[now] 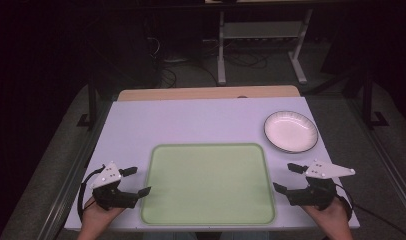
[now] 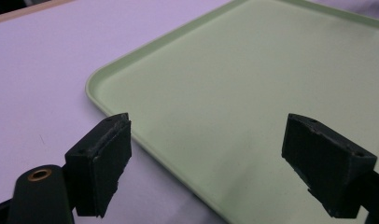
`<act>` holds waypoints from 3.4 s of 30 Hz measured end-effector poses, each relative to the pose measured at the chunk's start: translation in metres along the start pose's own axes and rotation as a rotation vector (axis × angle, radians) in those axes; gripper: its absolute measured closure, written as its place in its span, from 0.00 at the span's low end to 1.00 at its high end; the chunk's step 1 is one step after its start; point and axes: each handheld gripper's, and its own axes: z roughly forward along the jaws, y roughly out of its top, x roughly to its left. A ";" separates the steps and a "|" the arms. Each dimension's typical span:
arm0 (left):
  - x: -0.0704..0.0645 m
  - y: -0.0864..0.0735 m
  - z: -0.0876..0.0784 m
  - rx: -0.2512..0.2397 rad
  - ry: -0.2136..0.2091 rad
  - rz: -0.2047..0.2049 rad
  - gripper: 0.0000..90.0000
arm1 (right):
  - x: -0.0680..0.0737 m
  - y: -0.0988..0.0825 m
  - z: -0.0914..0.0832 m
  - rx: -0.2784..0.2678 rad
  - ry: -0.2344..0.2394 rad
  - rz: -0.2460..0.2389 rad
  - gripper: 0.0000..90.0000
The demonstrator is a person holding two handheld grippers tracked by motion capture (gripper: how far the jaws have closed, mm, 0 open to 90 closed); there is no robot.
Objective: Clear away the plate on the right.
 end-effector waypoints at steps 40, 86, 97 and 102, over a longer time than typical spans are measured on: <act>0.003 -0.001 -0.003 -0.008 0.017 -0.013 0.17 | -0.056 -0.008 -0.045 0.066 -0.060 0.090 0.19; 0.004 -0.003 0.001 0.006 0.020 -0.021 0.17 | -0.173 -0.001 -0.034 0.127 -0.201 0.312 0.25; 0.005 -0.004 0.002 0.006 0.019 -0.026 0.17 | -0.193 -0.003 -0.006 0.170 -0.239 0.411 0.30; 0.005 -0.004 0.002 0.009 0.018 -0.028 0.17 | -0.203 0.000 0.005 0.186 -0.276 0.466 0.33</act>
